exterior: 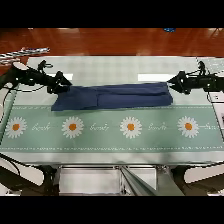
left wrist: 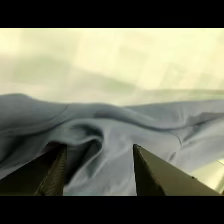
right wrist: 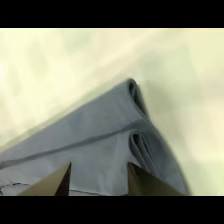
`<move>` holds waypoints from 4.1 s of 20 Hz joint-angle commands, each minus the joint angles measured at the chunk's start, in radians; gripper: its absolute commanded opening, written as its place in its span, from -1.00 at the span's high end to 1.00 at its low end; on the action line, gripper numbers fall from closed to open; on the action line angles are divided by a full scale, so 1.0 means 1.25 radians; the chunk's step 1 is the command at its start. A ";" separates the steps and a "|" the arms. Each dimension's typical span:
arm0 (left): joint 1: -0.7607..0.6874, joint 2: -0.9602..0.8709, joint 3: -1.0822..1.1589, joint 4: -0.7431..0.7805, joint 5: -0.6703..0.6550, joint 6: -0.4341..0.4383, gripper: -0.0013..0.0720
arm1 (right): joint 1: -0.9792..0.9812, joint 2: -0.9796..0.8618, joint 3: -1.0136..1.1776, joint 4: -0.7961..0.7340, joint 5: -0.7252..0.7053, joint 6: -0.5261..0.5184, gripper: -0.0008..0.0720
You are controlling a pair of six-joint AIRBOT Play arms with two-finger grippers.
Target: Fold the shirts.
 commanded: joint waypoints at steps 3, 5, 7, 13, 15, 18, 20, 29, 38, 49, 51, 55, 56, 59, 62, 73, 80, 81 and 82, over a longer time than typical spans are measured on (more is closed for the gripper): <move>0.127 0.093 0.085 0.053 -0.141 -0.038 -0.42 | -0.114 0.062 0.122 -0.031 0.144 -0.010 -0.15; 0.163 0.209 0.076 0.103 -0.085 -0.038 -0.42 | -0.179 0.106 0.130 -0.085 0.162 -0.006 -0.15; 0.148 0.356 -0.002 0.111 0.042 -0.013 -0.42 | -0.219 0.128 0.107 -0.162 0.152 0.020 -0.15; -0.111 0.741 -0.468 0.111 0.421 0.011 -0.42 | -0.171 0.086 -0.077 -0.138 0.032 0.034 -0.15; -0.172 0.750 -0.540 0.110 0.431 0.010 -0.42 | -0.136 0.038 -0.077 -0.098 0.045 0.018 -0.15; -0.226 0.726 -0.565 0.107 0.432 0.009 -0.42 | -0.086 -0.020 -0.068 -0.064 0.044 0.006 -0.15; -0.235 0.713 -0.565 0.106 0.432 0.009 -0.42 | -0.058 -0.054 -0.052 -0.051 0.047 0.007 -0.15; -0.235 0.710 -0.565 0.092 0.426 0.009 -0.42 | 0.081 -0.110 0.021 0.014 0.042 -0.013 0.83; -0.298 0.703 -0.557 -0.017 0.397 0.014 0.92 | 0.031 0.252 -0.003 -0.193 0.200 -0.034 0.91; -0.701 0.154 -0.107 -0.039 0.341 0.021 0.92 | 0.034 0.848 -0.287 -0.218 0.260 0.072 0.91; -0.755 0.031 0.026 -0.039 0.276 -0.009 0.92 | 0.034 0.890 -0.299 -0.220 0.262 0.081 0.91; -0.846 -0.144 0.235 -0.040 0.182 -0.085 0.92 | 0.034 0.898 -0.299 -0.214 0.269 0.092 0.91; -0.864 -0.171 0.270 -0.040 0.160 -0.096 0.92 | 0.034 0.898 -0.299 -0.214 0.269 0.092 0.91; -0.871 -0.189 0.312 -0.040 0.134 -0.092 0.92 | 0.034 0.898 -0.299 -0.215 0.267 0.092 0.91; -0.789 -0.153 0.316 -0.008 0.075 -0.040 0.92 | 0.034 0.898 -0.299 -0.215 0.267 0.110 0.91; -0.351 0.653 -0.294 0.312 0.153 -0.054 0.92 | 0.409 0.637 -0.256 -0.169 -0.053 0.182 0.91; -0.094 1.204 -0.668 0.309 0.140 -0.125 0.92 | 0.635 0.132 0.063 -0.027 -0.164 0.179 0.91; -0.081 1.244 -0.696 0.308 0.134 -0.146 0.92 | 0.649 0.081 0.103 -0.007 -0.163 0.179 0.91; -0.074 1.267 -0.714 0.309 0.125 -0.160 0.92 | 0.660 0.034 0.138 0.020 -0.164 0.179 0.91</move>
